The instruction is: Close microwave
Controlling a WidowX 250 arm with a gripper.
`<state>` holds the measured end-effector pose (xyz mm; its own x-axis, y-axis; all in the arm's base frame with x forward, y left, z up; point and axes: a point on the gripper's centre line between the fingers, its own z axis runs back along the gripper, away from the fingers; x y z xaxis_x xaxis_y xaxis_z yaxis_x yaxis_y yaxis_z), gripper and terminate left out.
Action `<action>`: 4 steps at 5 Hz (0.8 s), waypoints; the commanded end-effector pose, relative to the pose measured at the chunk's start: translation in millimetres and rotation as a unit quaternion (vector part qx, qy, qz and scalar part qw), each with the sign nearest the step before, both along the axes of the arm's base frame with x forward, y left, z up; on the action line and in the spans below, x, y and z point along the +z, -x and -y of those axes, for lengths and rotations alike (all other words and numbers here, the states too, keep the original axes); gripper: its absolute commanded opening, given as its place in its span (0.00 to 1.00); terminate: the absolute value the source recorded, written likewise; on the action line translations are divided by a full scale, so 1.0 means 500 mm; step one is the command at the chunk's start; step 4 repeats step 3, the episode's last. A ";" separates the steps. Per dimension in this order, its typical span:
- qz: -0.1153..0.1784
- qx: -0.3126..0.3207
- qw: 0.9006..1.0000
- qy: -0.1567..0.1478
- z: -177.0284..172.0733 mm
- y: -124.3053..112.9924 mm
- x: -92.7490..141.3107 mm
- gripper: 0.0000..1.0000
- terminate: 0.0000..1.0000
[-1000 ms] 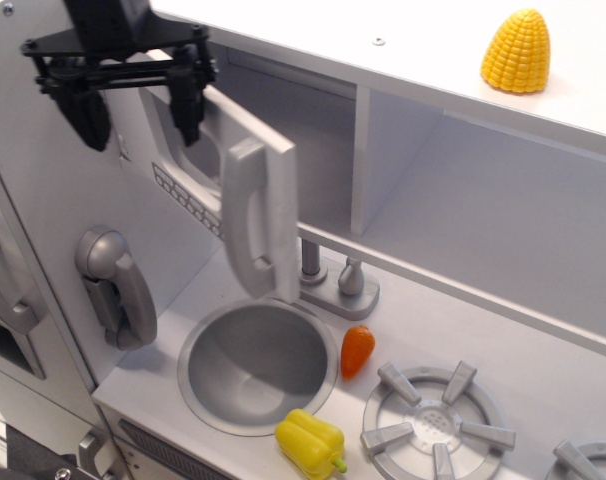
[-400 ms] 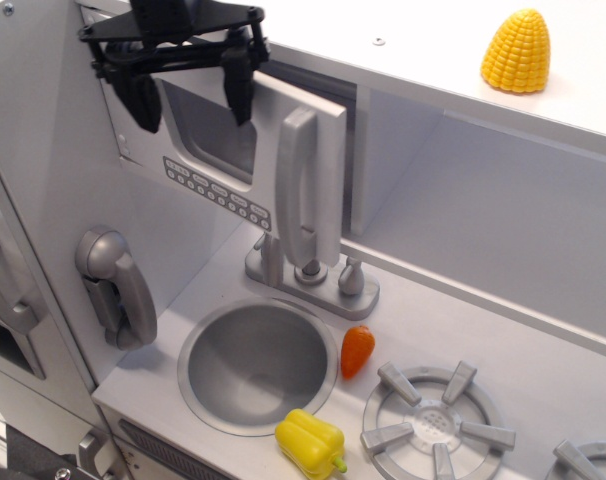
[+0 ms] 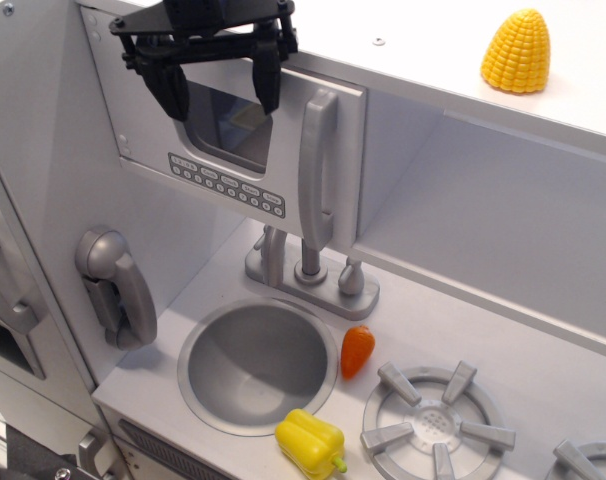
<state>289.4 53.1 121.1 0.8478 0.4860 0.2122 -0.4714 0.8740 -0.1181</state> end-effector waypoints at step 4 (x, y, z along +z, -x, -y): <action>-0.038 -0.062 0.997 -0.023 -0.052 0.108 -0.005 1.00 1.00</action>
